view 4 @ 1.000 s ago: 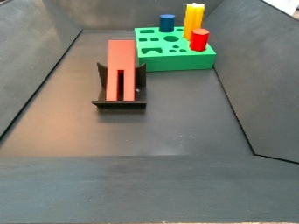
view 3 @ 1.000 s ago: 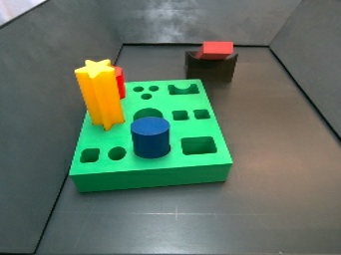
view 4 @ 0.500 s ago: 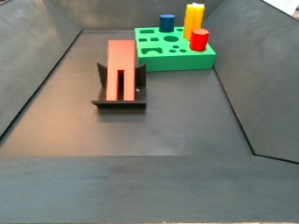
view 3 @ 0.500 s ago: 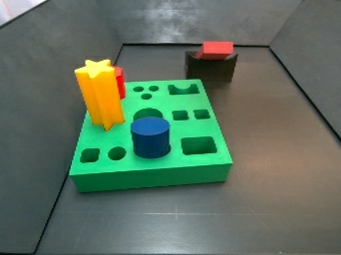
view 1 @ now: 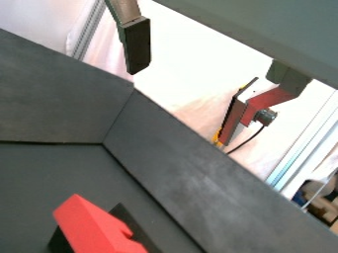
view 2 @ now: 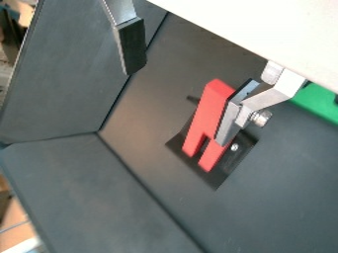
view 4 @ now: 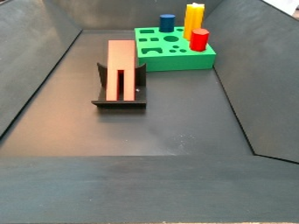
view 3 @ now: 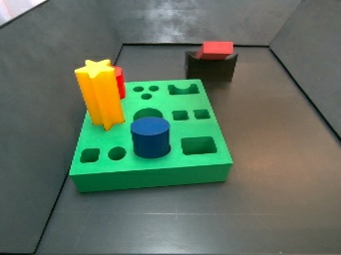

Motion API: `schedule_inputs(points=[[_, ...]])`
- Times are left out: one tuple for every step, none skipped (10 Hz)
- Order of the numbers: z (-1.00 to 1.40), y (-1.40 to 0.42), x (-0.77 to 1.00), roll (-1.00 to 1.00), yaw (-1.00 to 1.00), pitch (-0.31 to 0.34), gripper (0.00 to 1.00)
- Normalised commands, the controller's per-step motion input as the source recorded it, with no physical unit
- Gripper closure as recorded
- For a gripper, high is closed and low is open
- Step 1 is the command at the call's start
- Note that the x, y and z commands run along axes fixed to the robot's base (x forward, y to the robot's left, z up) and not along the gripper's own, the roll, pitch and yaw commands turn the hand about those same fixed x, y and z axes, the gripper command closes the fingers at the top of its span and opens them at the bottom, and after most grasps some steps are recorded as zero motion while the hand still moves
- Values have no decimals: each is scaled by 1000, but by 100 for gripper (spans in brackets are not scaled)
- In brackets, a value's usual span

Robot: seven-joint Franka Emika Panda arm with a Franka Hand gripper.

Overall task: Pick up the double-square object. Move up. Rotate the double-square object. Place the double-square object on the fixture. Regrasp the double-square object. Move to above the board. Insert the double-square object.
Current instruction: Regrasp the double-square object.

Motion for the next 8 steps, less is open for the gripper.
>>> schedule_inputs(points=[[-3,-43,96,355,160,138,0],[2,-34,85,245,175,114,0],[-1000,50,30,242,198,111,0],[-1000,50,33,224,202,89,0],[-1000,44,44,200,196,51,0],[-1000,36,61,148,184,3,0],[-1000,33,76,116,165,-30,0],[-1000,31,86,96,142,-58,0]])
